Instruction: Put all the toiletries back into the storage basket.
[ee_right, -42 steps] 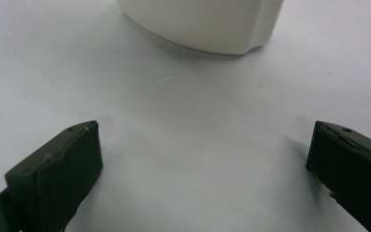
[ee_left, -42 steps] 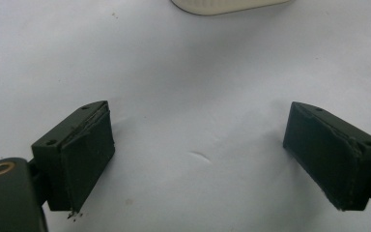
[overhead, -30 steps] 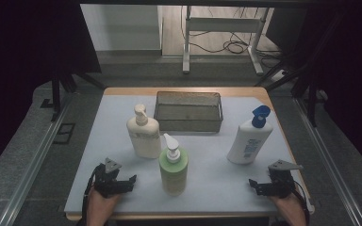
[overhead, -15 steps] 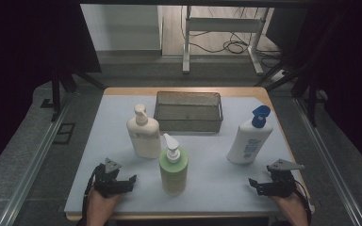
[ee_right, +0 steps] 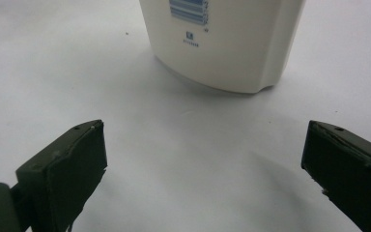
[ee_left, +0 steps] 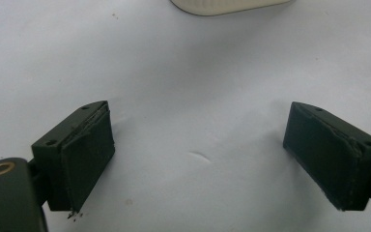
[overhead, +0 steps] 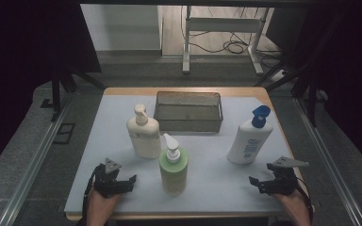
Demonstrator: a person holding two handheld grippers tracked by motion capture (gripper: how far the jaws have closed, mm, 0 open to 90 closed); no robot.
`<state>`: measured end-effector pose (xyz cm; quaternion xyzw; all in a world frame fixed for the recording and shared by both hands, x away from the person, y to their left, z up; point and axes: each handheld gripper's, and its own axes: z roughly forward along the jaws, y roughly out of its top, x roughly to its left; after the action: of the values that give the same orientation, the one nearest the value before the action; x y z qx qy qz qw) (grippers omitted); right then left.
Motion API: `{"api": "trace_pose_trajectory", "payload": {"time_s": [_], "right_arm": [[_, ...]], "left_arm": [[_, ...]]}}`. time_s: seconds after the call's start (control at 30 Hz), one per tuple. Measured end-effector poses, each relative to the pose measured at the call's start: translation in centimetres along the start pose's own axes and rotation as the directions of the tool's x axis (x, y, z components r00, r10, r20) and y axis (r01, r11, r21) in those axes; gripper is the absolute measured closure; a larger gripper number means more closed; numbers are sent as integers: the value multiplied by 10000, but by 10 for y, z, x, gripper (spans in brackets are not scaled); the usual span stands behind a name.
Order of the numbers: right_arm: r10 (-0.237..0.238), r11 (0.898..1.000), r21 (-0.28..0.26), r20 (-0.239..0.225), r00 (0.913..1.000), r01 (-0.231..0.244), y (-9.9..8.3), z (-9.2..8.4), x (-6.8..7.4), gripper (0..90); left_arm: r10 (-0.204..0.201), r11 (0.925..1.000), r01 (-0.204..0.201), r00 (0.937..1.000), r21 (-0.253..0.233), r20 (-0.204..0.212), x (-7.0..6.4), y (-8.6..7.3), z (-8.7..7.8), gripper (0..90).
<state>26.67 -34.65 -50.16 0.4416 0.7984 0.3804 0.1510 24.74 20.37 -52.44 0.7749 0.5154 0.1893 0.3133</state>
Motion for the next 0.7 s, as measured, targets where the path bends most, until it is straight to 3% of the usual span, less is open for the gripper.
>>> {"api": "trace_pose_trajectory", "payload": {"time_s": [0.27, 0.57, 0.7], "right_arm": [[-102, 9998, -168, 203, 9997, 106, 7, -8, -5, 49], [346, 9992, -237, 394, 9986, -337, 17, -12, -11, 143], [331, 9992, -233, 480, 9983, -321, 21, -14, -15, 204]], "left_arm": [[2, 10000, -2, 10000, -4, 0, 0, 0, 0, 103], [6, 10000, -6, 10000, -8, -5, 0, 0, 0, 103], [6, 10000, -6, 10000, -11, -7, 0, 0, 0, 103]]}}
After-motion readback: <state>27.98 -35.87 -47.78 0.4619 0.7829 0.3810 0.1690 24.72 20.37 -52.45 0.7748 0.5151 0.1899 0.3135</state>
